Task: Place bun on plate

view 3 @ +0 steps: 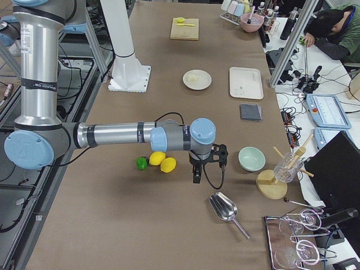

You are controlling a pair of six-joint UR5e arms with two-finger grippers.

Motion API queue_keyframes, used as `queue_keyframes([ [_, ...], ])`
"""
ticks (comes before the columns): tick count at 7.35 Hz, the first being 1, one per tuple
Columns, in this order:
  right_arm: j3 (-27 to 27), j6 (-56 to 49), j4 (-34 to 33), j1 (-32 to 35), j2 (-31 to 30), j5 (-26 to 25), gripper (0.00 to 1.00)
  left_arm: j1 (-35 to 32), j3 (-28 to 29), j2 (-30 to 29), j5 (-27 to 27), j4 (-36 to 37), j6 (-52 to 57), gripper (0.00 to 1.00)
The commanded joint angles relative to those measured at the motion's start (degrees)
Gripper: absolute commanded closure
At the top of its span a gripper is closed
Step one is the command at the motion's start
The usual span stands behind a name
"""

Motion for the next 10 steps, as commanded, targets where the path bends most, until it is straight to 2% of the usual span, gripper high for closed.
queue_keyframes([
  [1,0.3,-0.02,0.09,0.0,0.12,-0.01,0.0,-2.05,1.5,2.14,-3.16,-0.23,1.51,0.02],
  [10,0.74,-0.02,0.27,-0.09,0.56,-0.1,0.0,-2.32,3.17,1.7,-2.81,-0.33,1.34,0.02],
])
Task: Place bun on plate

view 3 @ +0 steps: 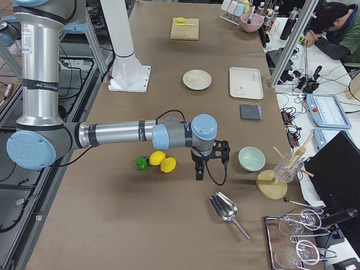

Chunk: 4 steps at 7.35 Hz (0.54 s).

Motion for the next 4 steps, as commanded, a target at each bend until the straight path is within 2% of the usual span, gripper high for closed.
queue_keyframes([
  [1,-0.04,0.0,0.0,-0.01,-0.02,0.0,0.0,0.0,0.12,-0.04,0.0,0.0,-0.07,0.02],
  [4,0.05,0.09,0.0,-0.01,-0.02,0.0,0.0,0.0,0.12,0.05,0.0,0.0,-0.33,0.02],
])
